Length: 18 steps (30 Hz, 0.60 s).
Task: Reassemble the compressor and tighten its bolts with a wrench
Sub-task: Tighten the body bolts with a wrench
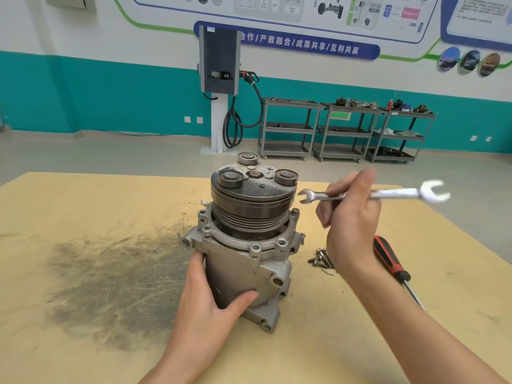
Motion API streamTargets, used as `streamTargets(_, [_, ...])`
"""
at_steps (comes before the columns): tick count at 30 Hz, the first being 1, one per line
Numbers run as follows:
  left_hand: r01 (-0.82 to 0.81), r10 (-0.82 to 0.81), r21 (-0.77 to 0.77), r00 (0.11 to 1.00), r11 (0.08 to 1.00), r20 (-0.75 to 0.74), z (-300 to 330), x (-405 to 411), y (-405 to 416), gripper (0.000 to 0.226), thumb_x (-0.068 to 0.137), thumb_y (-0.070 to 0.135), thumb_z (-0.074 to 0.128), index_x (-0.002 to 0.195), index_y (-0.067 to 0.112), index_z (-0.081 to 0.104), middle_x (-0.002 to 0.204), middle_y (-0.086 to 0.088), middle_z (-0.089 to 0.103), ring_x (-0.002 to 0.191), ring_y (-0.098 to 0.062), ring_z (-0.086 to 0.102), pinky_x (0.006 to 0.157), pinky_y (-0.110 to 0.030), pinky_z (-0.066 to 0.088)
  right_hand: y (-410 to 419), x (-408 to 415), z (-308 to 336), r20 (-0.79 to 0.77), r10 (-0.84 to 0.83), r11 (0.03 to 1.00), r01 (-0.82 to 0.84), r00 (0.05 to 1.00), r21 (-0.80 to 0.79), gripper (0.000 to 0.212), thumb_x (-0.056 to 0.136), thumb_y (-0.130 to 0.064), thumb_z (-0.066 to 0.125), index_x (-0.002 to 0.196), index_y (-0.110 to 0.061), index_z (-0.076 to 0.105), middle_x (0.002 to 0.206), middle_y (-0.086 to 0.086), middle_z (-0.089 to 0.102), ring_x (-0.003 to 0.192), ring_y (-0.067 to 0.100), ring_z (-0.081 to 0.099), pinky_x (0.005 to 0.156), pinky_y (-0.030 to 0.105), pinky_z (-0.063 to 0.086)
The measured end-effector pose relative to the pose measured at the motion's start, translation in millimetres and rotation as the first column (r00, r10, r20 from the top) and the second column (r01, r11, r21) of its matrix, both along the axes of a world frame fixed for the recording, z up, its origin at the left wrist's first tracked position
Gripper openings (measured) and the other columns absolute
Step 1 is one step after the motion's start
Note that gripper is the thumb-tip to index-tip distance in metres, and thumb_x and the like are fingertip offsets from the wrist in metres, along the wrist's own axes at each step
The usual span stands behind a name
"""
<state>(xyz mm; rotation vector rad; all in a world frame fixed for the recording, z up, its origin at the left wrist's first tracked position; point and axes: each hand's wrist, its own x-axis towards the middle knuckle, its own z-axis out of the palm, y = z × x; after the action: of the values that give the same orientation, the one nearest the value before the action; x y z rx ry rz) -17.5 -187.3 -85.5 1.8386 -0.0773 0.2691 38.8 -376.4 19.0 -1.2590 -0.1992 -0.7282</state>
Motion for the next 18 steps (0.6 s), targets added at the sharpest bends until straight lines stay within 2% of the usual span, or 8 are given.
streamTargets(2, [-0.001,0.001,-0.007,1.000,1.000,-0.004,-0.6,0.3,0.8,0.095,0.046,0.072,0.071,0.126,0.055,0.023,0.131,0.029,0.046,0.120,0.003,0.048,0.099,-0.028,0.041,-7.5,14.0,10.9,-0.138,0.124,0.984,-0.104,0.983,0.145,0.068,0.103,-0.051,0.025,0.049,-0.025,0.055,0.042,0.001,0.036,0.032,0.012,0.030,0.034,0.019,0.025])
streamTargets(4, [0.002,-0.002,-0.012,1.000,1.000,-0.005,-0.6,0.5,1.0,0.095,0.045,0.073,0.070,0.125,0.056,0.023,0.130,0.032,0.046,0.120,0.005,0.047,0.098,-0.026,0.040,-11.7,27.1,14.3,-0.241,0.221,0.966,-0.179,0.945,0.186,0.067,0.101,-0.056,0.024,0.053,-0.018,0.052,0.044,0.004,0.033,0.032,0.012,0.026,0.033,0.019,0.022])
streamTargets(7, [-0.004,0.004,-0.009,1.000,1.000,-0.009,-0.8,1.5,1.0,0.100,0.043,0.074,0.069,0.128,0.052,0.023,0.129,0.031,0.046,0.120,0.005,0.048,0.099,-0.025,0.040,-13.9,41.7,10.7,-0.339,0.353,0.934,-0.305,0.872,0.187,0.063,0.100,-0.058,0.025,0.061,-0.013,0.046,0.042,0.001,0.030,0.033,0.012,0.024,0.033,0.021,0.020])
streamTargets(10, [-0.009,0.009,-0.009,1.000,1.000,-0.009,-1.1,1.9,1.1,0.099,0.042,0.075,0.069,0.127,0.054,0.023,0.129,0.031,0.046,0.119,0.004,0.048,0.098,-0.025,0.040,-13.2,50.1,7.2,-0.406,0.469,0.882,-0.432,0.784,0.186,0.063,0.099,-0.059,0.027,0.058,-0.014,0.045,0.041,0.000,0.028,0.034,0.012,0.022,0.033,0.022,0.020])
streamTargets(18, [-0.007,0.007,-0.001,1.000,1.000,-0.004,-0.8,1.0,0.3,0.099,0.042,0.074,0.069,0.127,0.053,0.022,0.129,0.032,0.045,0.119,0.003,0.048,0.097,-0.025,0.040,-10.7,63.5,11.7,-0.498,0.621,0.753,-0.637,0.605,0.165,0.065,0.097,-0.058,0.032,0.048,-0.018,0.048,0.036,-0.004,0.028,0.029,0.008,0.023,0.028,0.017,0.021])
